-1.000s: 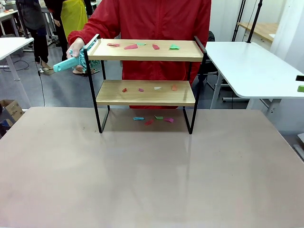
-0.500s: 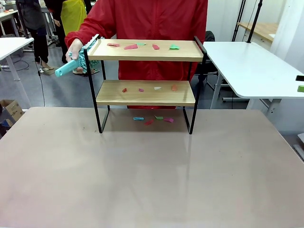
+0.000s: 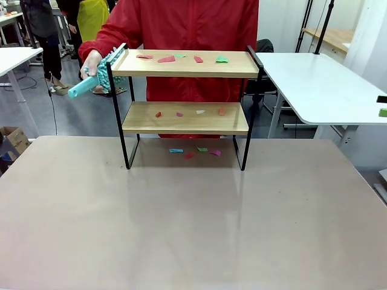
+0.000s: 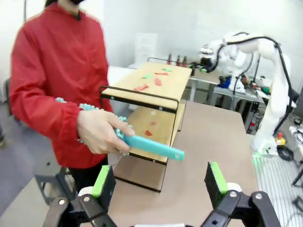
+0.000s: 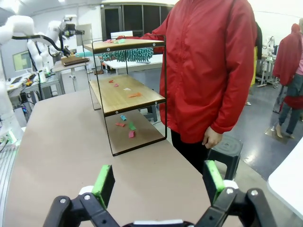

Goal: Clean the shelf.
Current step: Pick up the Duster handed by the human, then clean the specific section of the Shelf indicated by the human with the Duster.

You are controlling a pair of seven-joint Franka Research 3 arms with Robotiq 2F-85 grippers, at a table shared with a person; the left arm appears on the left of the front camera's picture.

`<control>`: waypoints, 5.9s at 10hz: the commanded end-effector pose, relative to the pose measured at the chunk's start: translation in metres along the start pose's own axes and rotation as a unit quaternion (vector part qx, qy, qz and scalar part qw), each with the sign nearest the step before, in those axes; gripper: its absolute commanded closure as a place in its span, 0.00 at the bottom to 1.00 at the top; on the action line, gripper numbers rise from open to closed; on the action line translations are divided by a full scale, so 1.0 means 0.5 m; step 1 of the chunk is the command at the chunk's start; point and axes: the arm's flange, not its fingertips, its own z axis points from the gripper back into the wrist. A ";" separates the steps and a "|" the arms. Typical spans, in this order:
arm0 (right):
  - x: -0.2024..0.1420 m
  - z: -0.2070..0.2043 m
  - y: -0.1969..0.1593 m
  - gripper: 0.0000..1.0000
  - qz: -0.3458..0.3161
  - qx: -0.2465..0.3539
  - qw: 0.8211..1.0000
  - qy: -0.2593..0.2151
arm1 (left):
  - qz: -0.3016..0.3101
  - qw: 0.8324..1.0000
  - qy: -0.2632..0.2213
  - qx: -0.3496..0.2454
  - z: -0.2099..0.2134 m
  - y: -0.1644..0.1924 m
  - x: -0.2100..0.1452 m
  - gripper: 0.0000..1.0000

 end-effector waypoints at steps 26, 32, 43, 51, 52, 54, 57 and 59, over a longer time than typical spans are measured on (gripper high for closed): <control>0.008 -0.003 0.002 0.00 0.004 0.001 1.000 -0.001 | 0.178 0.839 0.330 0.394 -0.505 -0.177 0.061 0.00; 0.008 -0.003 0.002 0.00 0.004 0.001 1.000 -0.001 | 0.188 0.810 0.355 0.428 -0.513 -0.176 0.045 0.59; 0.008 -0.003 0.002 0.00 0.004 0.001 1.000 -0.001 | 0.221 0.799 0.354 0.433 -0.512 -0.177 0.050 1.00; 0.008 -0.003 0.002 0.00 0.004 0.001 1.000 -0.001 | 0.215 0.807 0.355 0.421 -0.509 -0.176 0.040 1.00; 0.008 -0.003 0.002 0.00 0.004 0.001 1.000 -0.001 | 0.215 0.807 0.355 0.421 -0.509 -0.176 0.040 1.00; 0.008 -0.003 0.002 0.00 0.004 0.001 1.000 -0.001 | 0.215 0.807 0.355 0.421 -0.509 -0.176 0.040 1.00; 0.008 -0.003 0.002 0.00 0.004 0.001 1.000 -0.001 | 0.213 0.804 0.382 0.403 -0.419 -0.224 0.101 0.87; 0.008 -0.003 0.002 0.00 0.004 0.001 1.000 -0.001 | 0.187 0.781 0.445 0.397 -0.341 -0.276 0.173 0.87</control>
